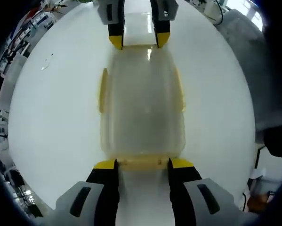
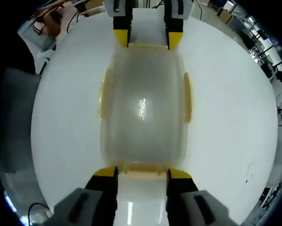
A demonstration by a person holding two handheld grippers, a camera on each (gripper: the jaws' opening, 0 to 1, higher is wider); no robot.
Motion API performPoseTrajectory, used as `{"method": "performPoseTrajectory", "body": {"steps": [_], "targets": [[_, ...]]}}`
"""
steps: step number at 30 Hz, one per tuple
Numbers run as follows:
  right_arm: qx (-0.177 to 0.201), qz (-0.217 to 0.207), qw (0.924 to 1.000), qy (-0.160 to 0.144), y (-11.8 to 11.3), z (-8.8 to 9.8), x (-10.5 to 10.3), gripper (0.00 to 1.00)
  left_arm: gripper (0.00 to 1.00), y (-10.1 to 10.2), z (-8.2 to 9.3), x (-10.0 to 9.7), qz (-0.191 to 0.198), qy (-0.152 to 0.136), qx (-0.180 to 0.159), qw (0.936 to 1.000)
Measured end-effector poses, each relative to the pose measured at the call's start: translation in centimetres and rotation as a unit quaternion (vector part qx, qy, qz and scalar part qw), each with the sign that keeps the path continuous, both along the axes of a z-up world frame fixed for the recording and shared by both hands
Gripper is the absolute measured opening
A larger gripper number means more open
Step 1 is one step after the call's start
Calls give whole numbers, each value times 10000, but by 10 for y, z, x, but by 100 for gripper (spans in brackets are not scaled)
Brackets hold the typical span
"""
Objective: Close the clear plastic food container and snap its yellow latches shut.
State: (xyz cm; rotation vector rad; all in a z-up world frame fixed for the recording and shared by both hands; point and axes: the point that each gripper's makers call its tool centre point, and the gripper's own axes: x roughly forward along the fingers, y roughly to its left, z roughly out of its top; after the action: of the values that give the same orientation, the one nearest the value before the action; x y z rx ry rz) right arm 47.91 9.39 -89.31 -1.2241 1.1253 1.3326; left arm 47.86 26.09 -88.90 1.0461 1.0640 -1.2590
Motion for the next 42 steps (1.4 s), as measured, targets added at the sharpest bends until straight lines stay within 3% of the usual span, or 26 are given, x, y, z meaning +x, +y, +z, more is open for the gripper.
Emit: {"method": "performPoseTrajectory", "body": {"steps": [11, 17, 20, 23, 34, 42], "targets": [[298, -22, 9996, 3, 1, 1, 0, 37, 39, 0, 1, -2, 265, -22, -192, 9995], [157, 94, 9998, 78, 1, 2, -2, 37, 36, -2, 2, -4, 221, -17, -342, 9992], [144, 178, 9996, 153, -1, 5, -4, 37, 36, -4, 5, -13, 477, 274, -681, 9962], [237, 141, 9995, 184, 2, 14, -4, 37, 36, 0, 13, -15, 521, 259, -719, 9957], [160, 274, 9993, -173, -3, 62, -7, 37, 36, -6, 50, -16, 499, -257, -942, 9940], [148, 286, 9981, -519, -9, 83, -11, 37, 36, -13, 71, -20, 463, -518, -1083, 9917]]}}
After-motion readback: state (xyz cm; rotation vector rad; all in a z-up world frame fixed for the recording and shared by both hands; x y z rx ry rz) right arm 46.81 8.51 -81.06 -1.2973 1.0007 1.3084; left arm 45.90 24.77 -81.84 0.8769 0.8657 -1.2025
